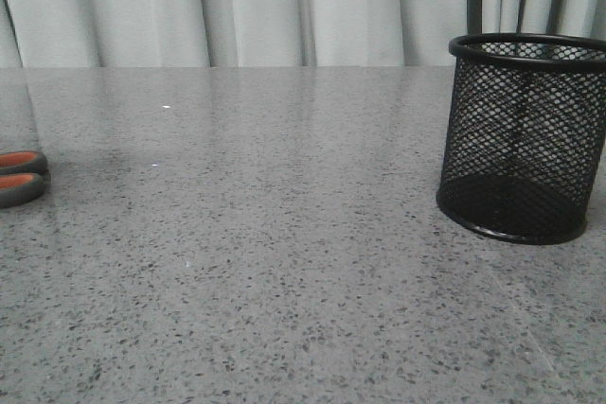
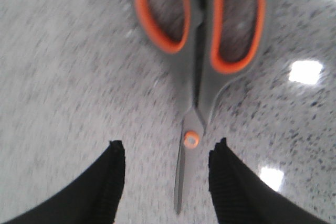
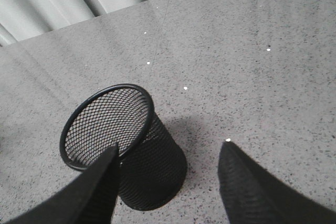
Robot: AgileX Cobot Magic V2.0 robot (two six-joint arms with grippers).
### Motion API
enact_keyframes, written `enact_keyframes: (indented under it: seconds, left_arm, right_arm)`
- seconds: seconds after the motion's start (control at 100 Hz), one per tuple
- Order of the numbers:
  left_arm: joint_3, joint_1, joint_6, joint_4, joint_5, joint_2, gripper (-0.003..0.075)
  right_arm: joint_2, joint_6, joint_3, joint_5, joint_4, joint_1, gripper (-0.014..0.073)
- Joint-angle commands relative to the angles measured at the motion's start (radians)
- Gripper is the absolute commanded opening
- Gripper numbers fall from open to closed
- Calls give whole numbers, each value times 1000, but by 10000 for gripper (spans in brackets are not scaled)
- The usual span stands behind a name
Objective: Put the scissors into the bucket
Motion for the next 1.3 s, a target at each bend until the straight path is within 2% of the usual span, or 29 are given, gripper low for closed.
enact_keyframes:
  seconds: [0.0, 0.17, 0.45, 0.54, 0.99, 1.1, 1.29]
  left_arm:
    - [-42, 35, 90, -72, -8, 2, 327]
    - [-54, 104, 112, -143, -8, 57, 340]
    - [-54, 108, 165, -204, 28, 111, 342]
    - [-54, 108, 178, -218, 37, 129, 368]
    - [-54, 112, 182, -247, 5, 215, 373]
    - [-45, 112, 182, -324, 5, 220, 324]
    - [-45, 112, 145, -393, 37, 218, 134]
  right_arm:
    - [13, -13, -36, -78, -17, 9, 375]
    - [13, -13, -36, -76, -44, 29, 375]
    - [13, -13, -36, -76, -93, 33, 374]
    - [13, -13, -36, -76, -93, 33, 374]
    - [13, -13, -29, -70, -93, 33, 374]
    - [13, -13, -29, -72, -93, 33, 374]
    - [13, -13, -29, -69, -93, 33, 374]
